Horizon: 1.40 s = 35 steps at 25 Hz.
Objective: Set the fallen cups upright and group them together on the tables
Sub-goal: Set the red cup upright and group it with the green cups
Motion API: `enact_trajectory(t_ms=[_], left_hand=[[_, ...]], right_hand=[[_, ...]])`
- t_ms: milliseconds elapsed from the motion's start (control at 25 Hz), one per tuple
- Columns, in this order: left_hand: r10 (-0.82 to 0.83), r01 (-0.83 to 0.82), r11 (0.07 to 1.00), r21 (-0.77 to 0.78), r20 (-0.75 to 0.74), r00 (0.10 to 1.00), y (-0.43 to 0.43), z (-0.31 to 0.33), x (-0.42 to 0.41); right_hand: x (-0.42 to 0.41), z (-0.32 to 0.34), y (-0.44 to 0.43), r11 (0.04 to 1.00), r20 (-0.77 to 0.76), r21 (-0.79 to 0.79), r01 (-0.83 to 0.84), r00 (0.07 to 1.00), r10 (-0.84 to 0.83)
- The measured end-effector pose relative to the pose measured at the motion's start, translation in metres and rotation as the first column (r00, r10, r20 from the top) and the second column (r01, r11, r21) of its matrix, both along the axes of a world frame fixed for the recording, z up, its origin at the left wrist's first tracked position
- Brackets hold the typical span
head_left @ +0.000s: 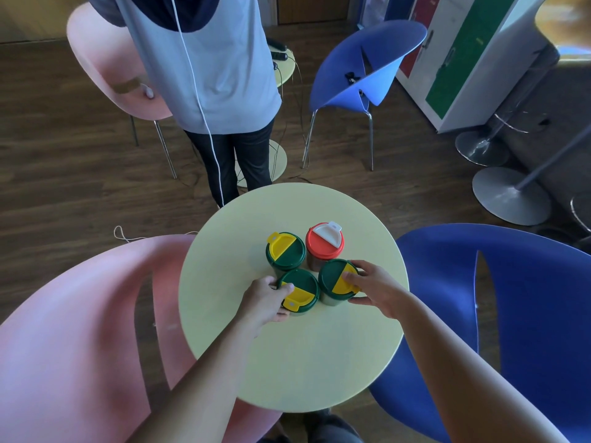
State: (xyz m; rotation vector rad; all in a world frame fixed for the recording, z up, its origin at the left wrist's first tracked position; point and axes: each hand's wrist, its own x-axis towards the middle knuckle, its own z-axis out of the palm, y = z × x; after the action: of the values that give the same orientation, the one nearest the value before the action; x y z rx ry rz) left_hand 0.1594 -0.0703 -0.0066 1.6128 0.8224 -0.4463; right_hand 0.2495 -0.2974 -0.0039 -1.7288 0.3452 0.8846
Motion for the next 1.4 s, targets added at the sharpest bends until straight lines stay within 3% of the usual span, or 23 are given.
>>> enact_trajectory(t_ms=[400,560,720,960,1200,1400], left_hand=[[-0.161,0.165,0.974,0.158,-0.038,0.986,0.01,0.011,-0.002],[-0.319,0.277,0.836,0.473,0.008,0.948,0.018,0.014,-0.005],[-0.416,0.232,0.702,0.673,0.123,0.901,0.024,0.027,-0.009],[-0.638,0.219,0.572,0.791,0.261,0.724,0.036,0.053,-0.009],[-0.752,0.321,0.54,0.779,0.274,0.599,0.025,0.069,-0.004],[-0.857,0.375,0.436,0.818,0.25,0.451,-0.017,0.086,0.003]], right_hand=[[-0.003,0.005,0.001,0.994,0.055,-0.108,0.003,0.998,0.003],[-0.008,0.012,0.004,0.976,0.204,-0.21,0.061,0.979,-0.017],[-0.015,0.023,0.012,0.938,0.376,-0.33,0.108,0.926,0.025],[-0.035,0.045,0.026,0.917,0.517,-0.388,0.095,0.846,0.13],[-0.065,0.059,0.023,0.917,0.582,-0.383,0.108,0.8,0.148],[-0.093,0.078,-0.009,0.891,0.643,-0.42,0.172,0.75,0.158]])
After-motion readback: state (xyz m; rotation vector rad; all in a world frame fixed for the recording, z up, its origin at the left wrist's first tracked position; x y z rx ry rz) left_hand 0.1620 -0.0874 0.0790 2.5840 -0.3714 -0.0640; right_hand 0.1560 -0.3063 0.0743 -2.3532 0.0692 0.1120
